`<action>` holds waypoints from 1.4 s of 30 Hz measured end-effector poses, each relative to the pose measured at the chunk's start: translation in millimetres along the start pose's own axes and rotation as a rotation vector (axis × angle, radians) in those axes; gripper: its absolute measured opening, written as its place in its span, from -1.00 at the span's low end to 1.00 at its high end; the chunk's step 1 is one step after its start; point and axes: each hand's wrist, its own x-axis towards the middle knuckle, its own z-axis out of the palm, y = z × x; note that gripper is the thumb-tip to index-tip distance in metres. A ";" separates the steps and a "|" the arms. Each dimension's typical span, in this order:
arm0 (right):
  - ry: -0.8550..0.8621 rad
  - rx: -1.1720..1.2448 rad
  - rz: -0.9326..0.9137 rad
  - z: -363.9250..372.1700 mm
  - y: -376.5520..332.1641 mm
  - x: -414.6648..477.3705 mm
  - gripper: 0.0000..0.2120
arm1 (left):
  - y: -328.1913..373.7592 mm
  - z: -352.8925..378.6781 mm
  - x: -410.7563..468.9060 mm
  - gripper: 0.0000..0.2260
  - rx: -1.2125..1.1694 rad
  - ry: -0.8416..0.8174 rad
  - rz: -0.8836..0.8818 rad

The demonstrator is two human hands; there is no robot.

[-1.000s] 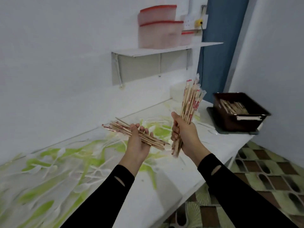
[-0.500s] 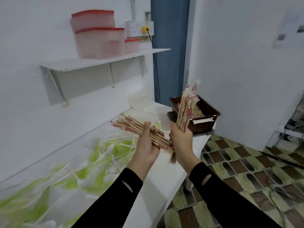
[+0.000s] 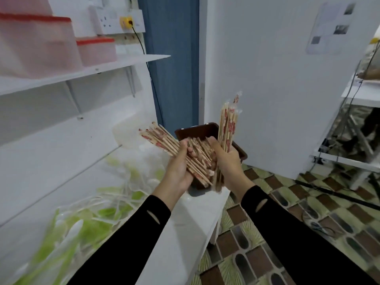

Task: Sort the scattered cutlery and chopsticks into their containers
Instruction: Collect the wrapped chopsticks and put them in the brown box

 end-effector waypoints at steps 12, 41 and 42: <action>0.032 -0.079 -0.022 -18.8 9.7 159.5 -0.81 | -35.9 26.8 157.8 -0.61 0.346 0.093 0.148; -0.133 -1.284 -0.227 -29.4 93.9 199.3 -0.72 | -81.3 -4.6 190.0 -0.34 1.613 0.159 0.022; -0.121 -1.304 -0.238 -28.7 93.7 198.4 -0.73 | -81.3 -4.2 189.2 -0.35 1.632 0.155 0.013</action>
